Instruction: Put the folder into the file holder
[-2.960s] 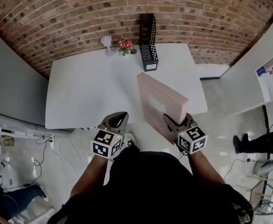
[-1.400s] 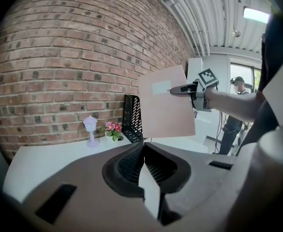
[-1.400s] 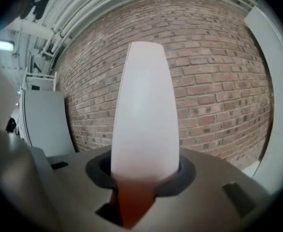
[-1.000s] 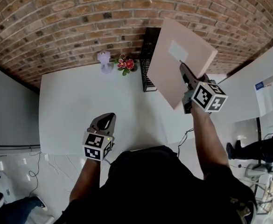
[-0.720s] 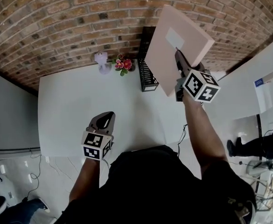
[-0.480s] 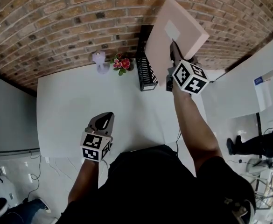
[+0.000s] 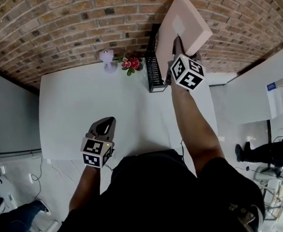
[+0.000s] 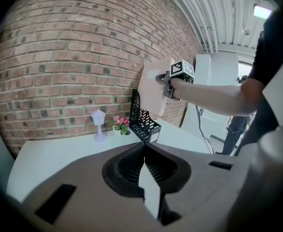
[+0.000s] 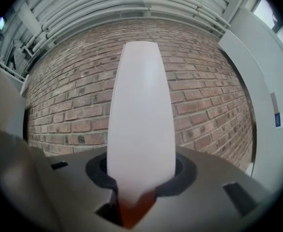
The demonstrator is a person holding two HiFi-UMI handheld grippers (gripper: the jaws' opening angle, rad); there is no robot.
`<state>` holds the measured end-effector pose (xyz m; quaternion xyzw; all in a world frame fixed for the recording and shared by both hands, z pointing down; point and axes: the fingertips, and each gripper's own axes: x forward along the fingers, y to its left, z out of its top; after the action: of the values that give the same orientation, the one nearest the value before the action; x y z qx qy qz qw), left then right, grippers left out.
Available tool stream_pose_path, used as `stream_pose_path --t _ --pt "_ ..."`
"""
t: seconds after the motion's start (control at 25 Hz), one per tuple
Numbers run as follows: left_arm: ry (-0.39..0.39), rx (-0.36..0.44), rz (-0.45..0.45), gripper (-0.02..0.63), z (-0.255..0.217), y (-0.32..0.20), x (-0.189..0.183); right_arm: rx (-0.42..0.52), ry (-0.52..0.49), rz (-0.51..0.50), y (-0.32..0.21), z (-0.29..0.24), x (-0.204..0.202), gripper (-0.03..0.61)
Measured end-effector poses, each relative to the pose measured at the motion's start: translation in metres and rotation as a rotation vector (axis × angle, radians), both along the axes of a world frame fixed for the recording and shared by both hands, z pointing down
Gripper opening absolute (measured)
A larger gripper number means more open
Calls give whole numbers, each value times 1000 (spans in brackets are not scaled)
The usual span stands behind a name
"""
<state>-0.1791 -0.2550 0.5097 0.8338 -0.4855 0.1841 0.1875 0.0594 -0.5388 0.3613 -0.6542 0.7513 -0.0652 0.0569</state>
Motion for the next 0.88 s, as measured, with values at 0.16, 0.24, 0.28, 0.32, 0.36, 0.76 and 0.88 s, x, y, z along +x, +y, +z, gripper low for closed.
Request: stream_pose_path --t 0.16,0.24,0.28,0.32,0.36,0.76,0.88 --pt "4 -5 -6 5 0 0 -5 32 37 22 -4 6 -6 166" --pt "6 -12 -9 5 2 1 -7 51 71 20 -3 9 -8 166" --pt "6 -15 -10 5 4 1 -8 57 97 13 -3 12 -11 169" --pt "7 -19 -11 5 5 1 -9 60 125 2 -3 15 -14 170" --pt "8 -23 -12 5 7 1 -9 60 148 -10 -3 20 -16 172" --pt "13 -27 -1 5 9 -3 -1 -12 136 -24 -5 76 -17 166" --pt "9 -33 -6 5 10 -2 -2 -45 142 -30 -5 96 -18 170"
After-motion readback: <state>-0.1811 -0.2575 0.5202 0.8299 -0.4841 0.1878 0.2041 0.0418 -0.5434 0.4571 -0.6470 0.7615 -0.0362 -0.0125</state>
